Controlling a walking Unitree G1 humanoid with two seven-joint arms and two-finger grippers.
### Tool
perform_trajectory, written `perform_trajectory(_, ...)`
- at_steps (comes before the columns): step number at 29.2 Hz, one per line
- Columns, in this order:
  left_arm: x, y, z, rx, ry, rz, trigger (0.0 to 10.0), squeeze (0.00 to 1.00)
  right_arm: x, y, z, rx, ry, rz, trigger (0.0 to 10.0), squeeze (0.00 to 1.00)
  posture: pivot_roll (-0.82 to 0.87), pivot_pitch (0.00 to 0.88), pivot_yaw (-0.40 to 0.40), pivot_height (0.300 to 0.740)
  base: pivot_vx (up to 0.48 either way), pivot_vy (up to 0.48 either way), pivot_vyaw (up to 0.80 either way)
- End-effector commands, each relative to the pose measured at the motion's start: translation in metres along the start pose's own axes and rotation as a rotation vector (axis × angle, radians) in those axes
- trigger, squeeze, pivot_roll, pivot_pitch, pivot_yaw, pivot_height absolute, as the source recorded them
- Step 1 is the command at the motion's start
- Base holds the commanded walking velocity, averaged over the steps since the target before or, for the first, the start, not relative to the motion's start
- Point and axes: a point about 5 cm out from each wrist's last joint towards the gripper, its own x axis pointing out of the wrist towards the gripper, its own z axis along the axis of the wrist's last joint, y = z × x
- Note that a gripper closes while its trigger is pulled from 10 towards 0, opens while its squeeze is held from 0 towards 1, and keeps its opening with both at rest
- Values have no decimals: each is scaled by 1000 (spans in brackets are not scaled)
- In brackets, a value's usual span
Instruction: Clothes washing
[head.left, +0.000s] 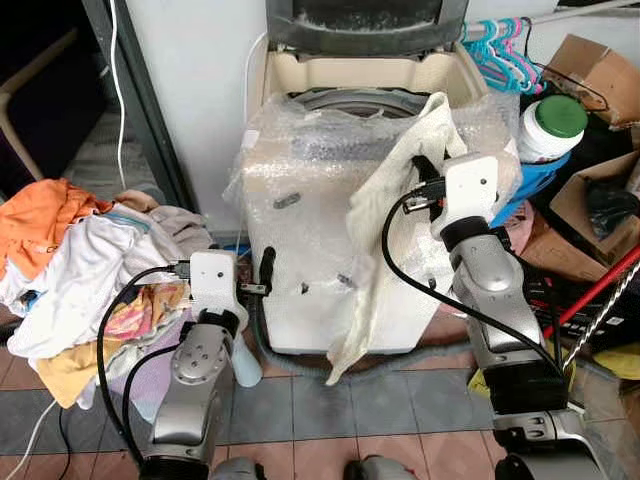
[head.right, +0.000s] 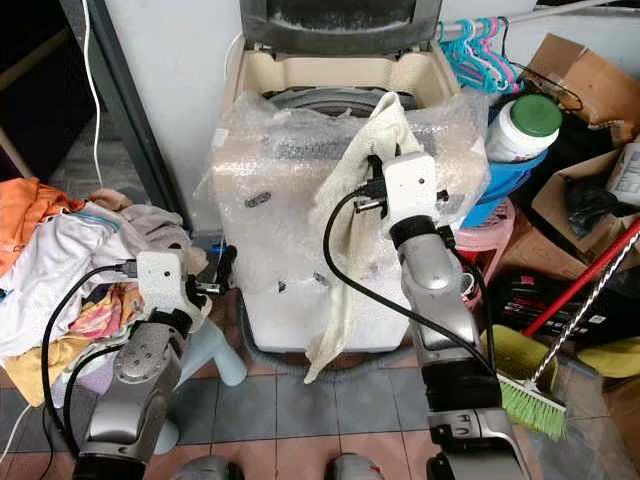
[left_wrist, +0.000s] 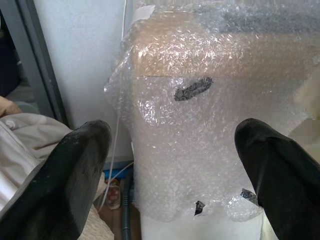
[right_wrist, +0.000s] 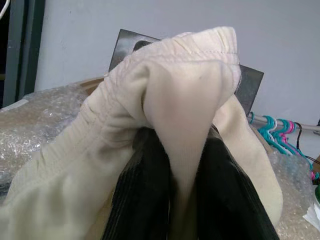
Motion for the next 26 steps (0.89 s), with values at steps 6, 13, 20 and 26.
perform_trajectory(6, 2, 0, 5, 22, -18, -2, 10000, 0, 4, 6, 14, -2, -63, 15, 10000, 0, 12, 0, 6, 740, 388, 0, 756)
perform_trajectory(13, 2, 1, 4, 27, -15, 9, 10000, 0, 3, 13, 14, -15, -85, 79, 10000, 0, 14, 0, 6, 740, 390, -274, 691)
perform_trajectory(20, 0, 2, 2, 29, -11, 17, 10000, 0, 6, 10, 17, -28, -99, 107, 10000, 0, 15, 0, 4, 740, 299, -37, 717)
perform_trajectory(26, 0, 2, 2, 25, -5, 20, 10000, 0, 9, 11, 19, -42, -107, 135, 10000, 0, 15, 0, 3, 740, 0, 0, 68)
